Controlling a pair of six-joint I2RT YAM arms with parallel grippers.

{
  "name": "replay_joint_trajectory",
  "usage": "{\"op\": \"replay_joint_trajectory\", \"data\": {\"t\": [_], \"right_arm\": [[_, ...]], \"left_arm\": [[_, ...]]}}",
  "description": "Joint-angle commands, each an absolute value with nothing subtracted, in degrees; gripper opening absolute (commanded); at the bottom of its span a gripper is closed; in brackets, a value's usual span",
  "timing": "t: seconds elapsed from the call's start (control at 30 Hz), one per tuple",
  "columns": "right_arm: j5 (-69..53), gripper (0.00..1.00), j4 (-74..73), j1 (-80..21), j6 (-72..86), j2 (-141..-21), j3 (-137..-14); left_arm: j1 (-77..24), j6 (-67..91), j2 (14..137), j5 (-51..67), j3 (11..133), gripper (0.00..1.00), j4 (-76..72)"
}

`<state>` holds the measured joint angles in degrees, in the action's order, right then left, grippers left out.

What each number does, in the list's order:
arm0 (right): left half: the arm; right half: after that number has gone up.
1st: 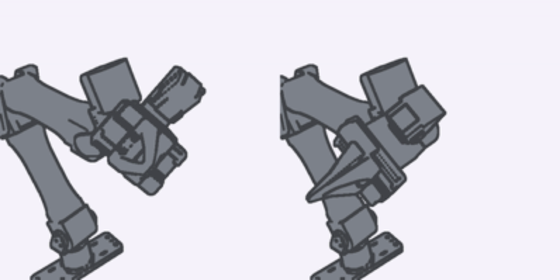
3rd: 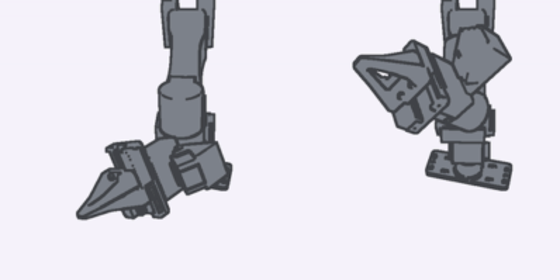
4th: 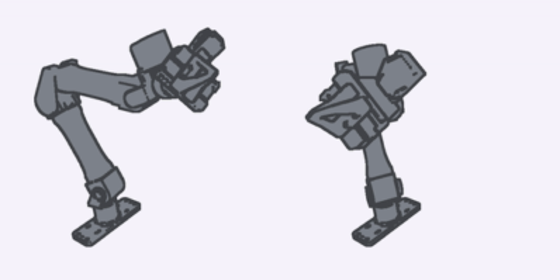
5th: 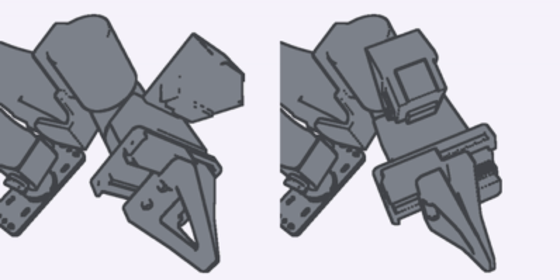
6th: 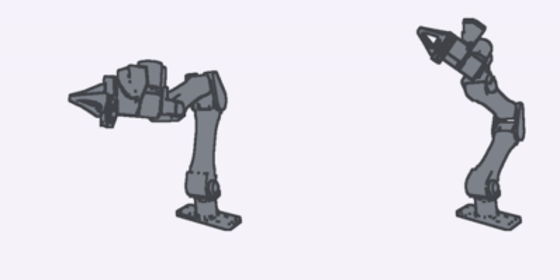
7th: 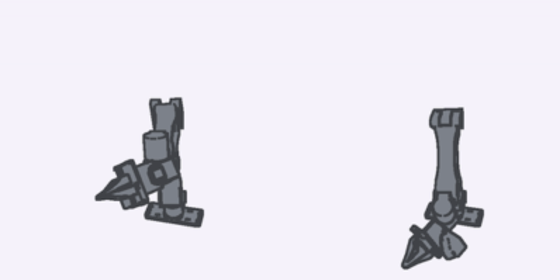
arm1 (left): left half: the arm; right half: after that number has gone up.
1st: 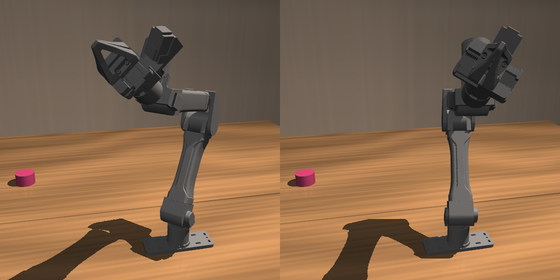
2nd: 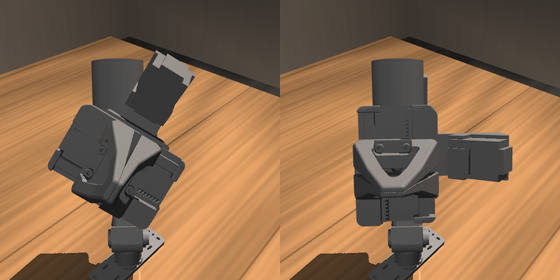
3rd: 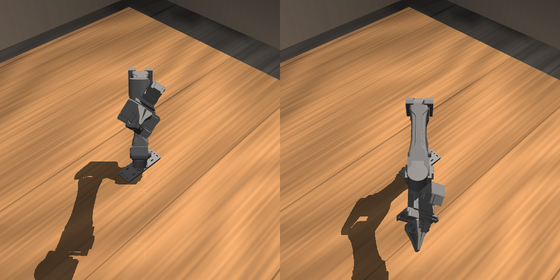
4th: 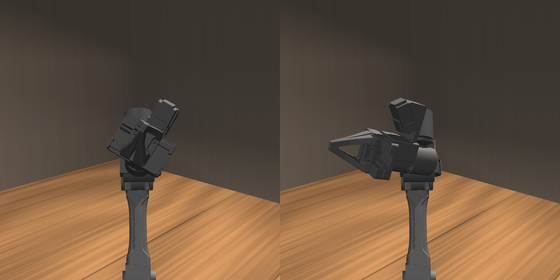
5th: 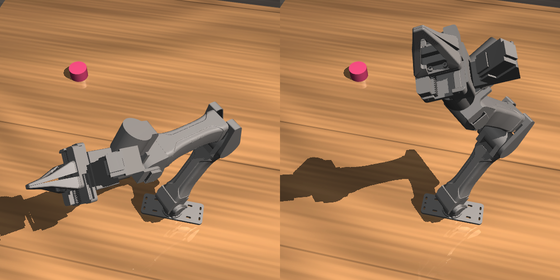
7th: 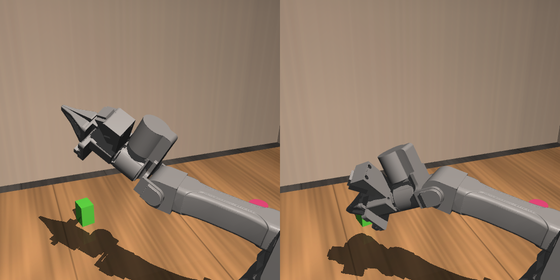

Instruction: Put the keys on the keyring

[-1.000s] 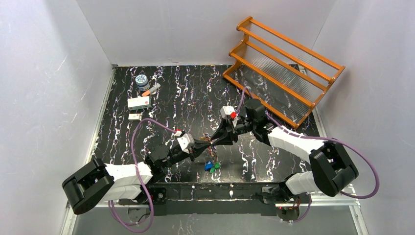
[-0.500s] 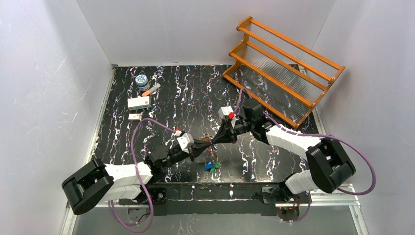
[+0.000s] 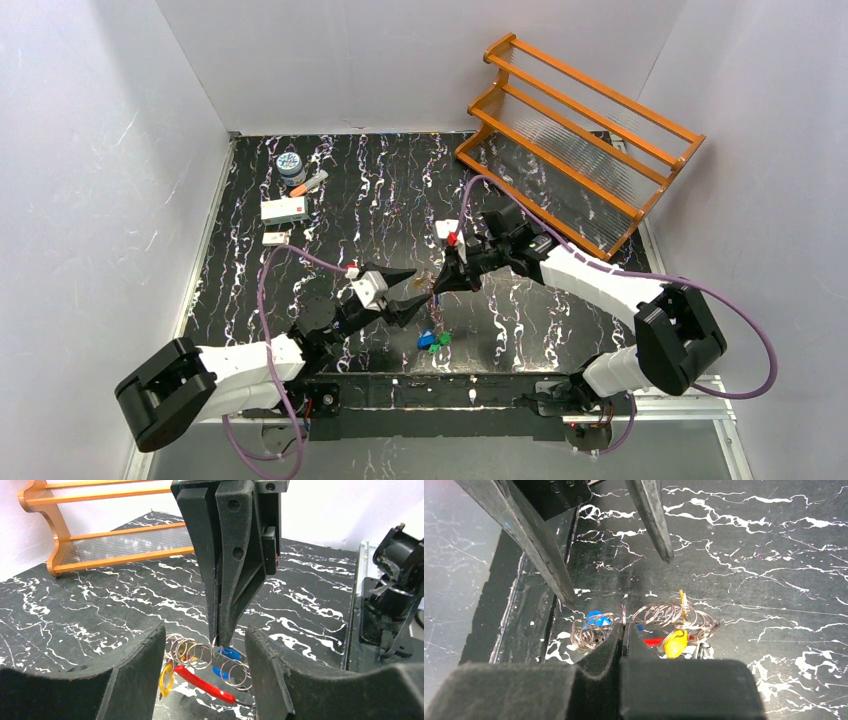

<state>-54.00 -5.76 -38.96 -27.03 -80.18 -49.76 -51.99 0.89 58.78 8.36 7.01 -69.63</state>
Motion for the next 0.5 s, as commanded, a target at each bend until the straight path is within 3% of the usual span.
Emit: {"op": "replay_joint_trajectory", "data": {"t": [0.0, 0.27, 0.47], "right_arm": [[-45.99, 0.01, -17.28, -42.40, -33.57, -79.96, -55.67], [-37.21, 0.01, -26.59, -47.87, -38.04, -83.29, -60.60], [-36.90, 0.01, -26.30, -49.21, -38.91, -83.41, -61.17]], "left_arm": [[-52.21, -4.81, 55.96, 8.19, 7.66, 0.57, -63.13], [-52.23, -12.80, 49.93, 10.13, 11.18, 0.56, -44.63], [-52.21, -15.24, 49.81, 13.96, 13.62, 0.46, -37.32]]}}
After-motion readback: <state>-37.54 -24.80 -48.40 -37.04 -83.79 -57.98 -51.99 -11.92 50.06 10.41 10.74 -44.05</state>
